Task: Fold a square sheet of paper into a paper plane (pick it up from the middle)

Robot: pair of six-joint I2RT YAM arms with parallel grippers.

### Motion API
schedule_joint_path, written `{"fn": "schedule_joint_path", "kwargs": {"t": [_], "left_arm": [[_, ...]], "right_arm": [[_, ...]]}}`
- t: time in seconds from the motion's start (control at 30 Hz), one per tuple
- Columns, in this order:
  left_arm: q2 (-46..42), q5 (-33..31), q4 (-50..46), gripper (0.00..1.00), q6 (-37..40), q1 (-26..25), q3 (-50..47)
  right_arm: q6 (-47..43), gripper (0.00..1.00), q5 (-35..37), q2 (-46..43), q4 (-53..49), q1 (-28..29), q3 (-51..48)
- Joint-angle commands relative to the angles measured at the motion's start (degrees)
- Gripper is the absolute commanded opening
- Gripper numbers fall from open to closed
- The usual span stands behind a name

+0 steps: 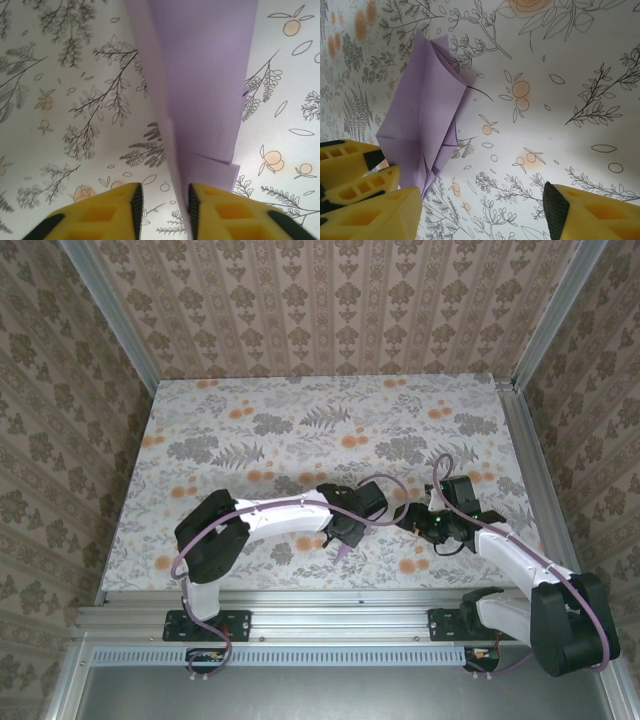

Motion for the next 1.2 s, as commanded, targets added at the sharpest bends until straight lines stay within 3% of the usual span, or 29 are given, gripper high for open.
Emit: {"fn": "schedule_joint_path", "kwargs": {"t": [0.0,0.33,0.47,0.77,1.17], "left_arm": [[-1.7,3.8,2.7,0.26,-1.5,1.5,-2.8],[-4.3,8.4,5.8,0.05,-3.0,4.1,-5.9],[-6.7,12.4,9.6,0.01,-4.6,6.0,-9.0],[-11.8,22.7,19.3,0.0,-8.9,10.7,-16.5],[-12.4,26.4,23.4,0.0,-10.6,13.1,-20.1]], "right_arm": [[2.4,0.68,-3.1,-0.9,2.9,0.2,-1.6],[11.0,0.69,-9.1,1.4,15.1,2.1,-5.1],[14.0,0.69,-9.2,2.9,19.3,4.7,-5.3],[20.7,0.69,-6.7,8.5,27.8,12.0,-5.6],[25.0,0.69,-2.9,15.3,33.1,19.5,-3.6]]}}
